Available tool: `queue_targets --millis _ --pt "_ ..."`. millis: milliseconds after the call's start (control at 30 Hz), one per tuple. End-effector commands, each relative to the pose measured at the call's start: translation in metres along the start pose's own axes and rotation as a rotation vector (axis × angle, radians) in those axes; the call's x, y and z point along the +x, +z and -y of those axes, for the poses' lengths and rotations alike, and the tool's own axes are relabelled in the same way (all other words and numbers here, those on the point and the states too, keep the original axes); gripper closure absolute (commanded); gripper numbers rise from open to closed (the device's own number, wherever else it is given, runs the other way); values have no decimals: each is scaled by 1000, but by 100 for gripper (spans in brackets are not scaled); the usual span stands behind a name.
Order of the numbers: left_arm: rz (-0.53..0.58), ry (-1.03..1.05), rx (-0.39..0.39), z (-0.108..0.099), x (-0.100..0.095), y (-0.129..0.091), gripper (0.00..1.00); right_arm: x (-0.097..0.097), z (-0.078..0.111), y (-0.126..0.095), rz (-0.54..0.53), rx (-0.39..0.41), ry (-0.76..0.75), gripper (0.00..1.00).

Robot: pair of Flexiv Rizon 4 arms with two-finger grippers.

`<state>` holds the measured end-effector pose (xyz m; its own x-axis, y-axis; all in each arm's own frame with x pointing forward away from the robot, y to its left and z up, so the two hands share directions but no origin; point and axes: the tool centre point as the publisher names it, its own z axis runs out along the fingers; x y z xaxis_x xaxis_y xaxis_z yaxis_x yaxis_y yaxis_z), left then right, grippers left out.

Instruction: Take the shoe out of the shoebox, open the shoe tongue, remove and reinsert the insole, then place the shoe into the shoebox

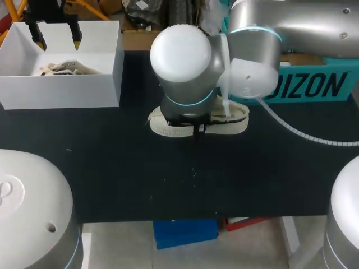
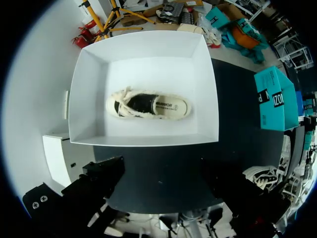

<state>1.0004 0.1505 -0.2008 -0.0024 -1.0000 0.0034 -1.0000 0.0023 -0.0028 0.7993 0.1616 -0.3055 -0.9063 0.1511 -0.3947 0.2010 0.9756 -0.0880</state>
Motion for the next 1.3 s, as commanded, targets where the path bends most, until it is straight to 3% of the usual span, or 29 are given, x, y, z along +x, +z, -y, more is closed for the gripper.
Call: queue_targets --millis 33,400,633,667,733,1067,1300 --pt "1 -1 -1 0 0 0 0 16 -23 29 -4 10 4 100" --pt "1 -1 -1 0 0 0 0 66 -58 52 7 -55 -28 100" --pt "1 -1 -1 0 0 0 0 74 -63 61 18 -90 -38 100" --pt "1 -1 -1 0 0 0 0 74 -63 61 18 -86 -37 89" --pt "1 -1 -1 0 0 0 0 70 -61 59 23 -86 -37 0" --pt "1 -1 -1 0 0 0 0 48 -49 10 -4 -106 -29 0" --pt "1 -1 -1 0 0 0 0 36 -49 -21 -80 -292 -122 0"
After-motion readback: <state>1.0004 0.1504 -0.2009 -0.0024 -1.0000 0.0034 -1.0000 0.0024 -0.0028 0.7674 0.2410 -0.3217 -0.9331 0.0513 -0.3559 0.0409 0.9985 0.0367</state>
